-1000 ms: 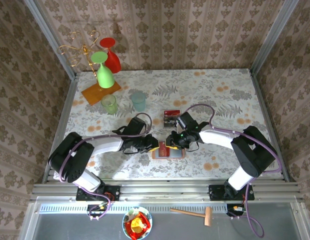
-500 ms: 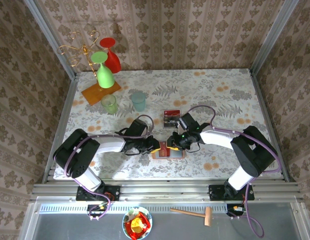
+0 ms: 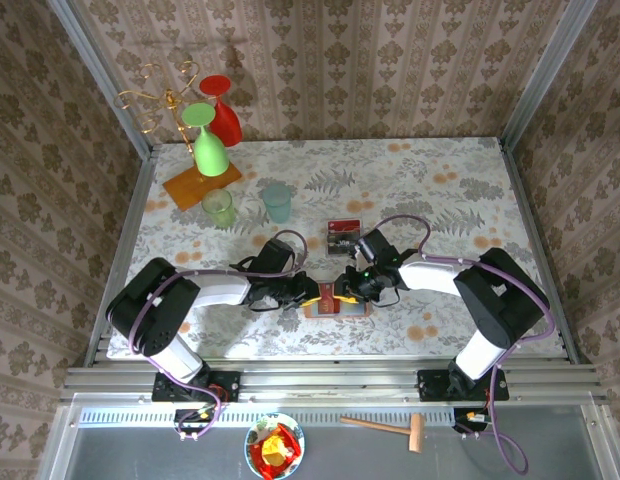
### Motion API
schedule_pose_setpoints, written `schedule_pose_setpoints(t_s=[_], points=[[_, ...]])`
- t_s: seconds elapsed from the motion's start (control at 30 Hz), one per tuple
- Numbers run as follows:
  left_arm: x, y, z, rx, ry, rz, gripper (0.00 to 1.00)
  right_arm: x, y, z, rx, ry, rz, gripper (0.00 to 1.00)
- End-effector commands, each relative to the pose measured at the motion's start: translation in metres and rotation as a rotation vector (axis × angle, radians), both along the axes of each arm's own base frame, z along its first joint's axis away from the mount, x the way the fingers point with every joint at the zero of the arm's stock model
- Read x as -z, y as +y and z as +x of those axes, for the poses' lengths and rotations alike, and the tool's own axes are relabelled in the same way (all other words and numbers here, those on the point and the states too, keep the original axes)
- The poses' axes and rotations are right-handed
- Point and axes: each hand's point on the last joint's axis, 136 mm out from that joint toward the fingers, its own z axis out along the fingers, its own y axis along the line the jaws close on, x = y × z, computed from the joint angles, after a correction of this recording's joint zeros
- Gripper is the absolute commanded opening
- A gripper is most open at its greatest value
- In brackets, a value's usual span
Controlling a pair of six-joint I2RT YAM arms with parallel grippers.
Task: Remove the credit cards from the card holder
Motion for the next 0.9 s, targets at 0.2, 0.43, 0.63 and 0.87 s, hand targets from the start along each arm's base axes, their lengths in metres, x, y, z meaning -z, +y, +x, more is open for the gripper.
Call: schedule_pose_setpoints(t_s=[0.2, 0.43, 0.63, 0.87], points=[[0.013, 0.012, -0.008, -0.012, 0.04, 0.058, 0.18, -0.001, 0.007, -0.003, 0.008, 0.02, 0.085, 0.23], [0.013, 0.013, -0.009, -0.011, 0.042, 0.058, 0.18, 0.0, 0.007, -0.003, 0.011, 0.021, 0.096, 0.2], [0.012, 0.013, -0.009, -0.014, 0.04, 0.06, 0.18, -0.001, 0.0, -0.003, 0.026, 0.012, 0.085, 0.14], [0.011, 0.014, -0.01, -0.012, 0.037, 0.062, 0.18, -0.005, -0.019, 0.0, 0.045, -0.012, 0.034, 0.11]])
